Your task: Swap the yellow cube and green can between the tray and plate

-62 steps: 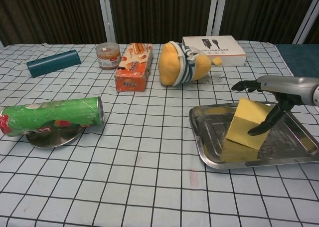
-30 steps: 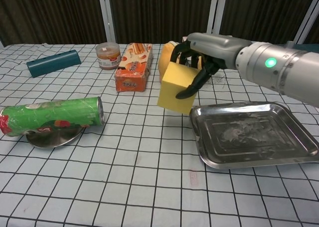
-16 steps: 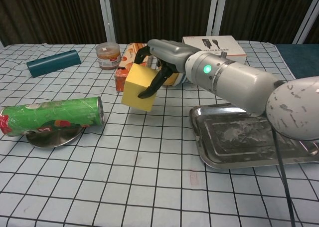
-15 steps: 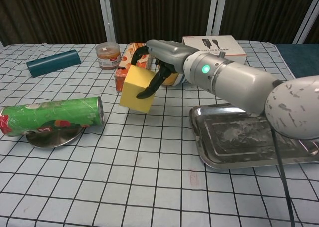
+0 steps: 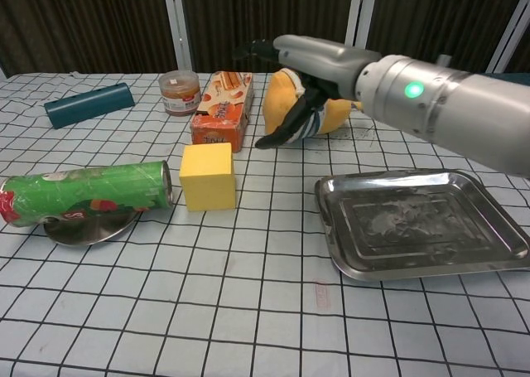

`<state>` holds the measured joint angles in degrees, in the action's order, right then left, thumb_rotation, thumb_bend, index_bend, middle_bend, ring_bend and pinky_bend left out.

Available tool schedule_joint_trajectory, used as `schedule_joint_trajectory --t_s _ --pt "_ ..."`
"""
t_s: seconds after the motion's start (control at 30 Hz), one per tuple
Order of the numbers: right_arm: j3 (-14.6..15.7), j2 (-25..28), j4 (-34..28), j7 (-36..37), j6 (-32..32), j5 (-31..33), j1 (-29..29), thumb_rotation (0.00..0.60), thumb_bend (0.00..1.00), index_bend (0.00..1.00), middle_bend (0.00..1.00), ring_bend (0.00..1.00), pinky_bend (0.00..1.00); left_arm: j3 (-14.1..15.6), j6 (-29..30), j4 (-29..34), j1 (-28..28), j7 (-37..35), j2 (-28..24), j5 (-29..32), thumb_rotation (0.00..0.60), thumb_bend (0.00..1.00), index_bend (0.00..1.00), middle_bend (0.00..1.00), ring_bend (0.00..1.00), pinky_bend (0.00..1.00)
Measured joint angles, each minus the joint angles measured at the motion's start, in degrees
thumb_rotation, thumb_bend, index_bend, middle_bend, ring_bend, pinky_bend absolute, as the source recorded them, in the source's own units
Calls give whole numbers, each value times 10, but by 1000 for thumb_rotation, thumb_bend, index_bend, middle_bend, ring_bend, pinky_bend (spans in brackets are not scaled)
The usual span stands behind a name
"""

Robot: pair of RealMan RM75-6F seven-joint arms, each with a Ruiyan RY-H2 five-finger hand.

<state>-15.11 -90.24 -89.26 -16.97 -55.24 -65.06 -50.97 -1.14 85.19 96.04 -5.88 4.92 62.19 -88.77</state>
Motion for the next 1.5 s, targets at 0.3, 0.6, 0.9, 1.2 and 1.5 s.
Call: schedule_joint_trajectory --t_s 0.3,0.6,0.9,1.2,1.5 --pt "114 201 -140 2 -146 -73 176 600 128 0 0 0 91 0 -5 4 -3 12 5 -2 600 357 0 0 0 195" --pt "173 245 -57 130 -257 -123 311 600 48 0 0 0 0 -9 -32 14 -23 49 31 10 600 366 0 0 0 190" --pt "184 251 -17 205 -356 -196 384 600 21 0 0 0 0 -26 -85 28 -75 96 70 3 600 324 0 0 0 148" --pt "185 229 15 231 -436 -291 428 600 22 0 0 0 0 -39 -201 29 -138 127 103 82 600 323 0 0 0 147" --pt "172 222 27 251 -432 -303 438 600 22 0 0 0 0 -52 -256 0 -181 142 153 147 600 323 0 0 0 134"
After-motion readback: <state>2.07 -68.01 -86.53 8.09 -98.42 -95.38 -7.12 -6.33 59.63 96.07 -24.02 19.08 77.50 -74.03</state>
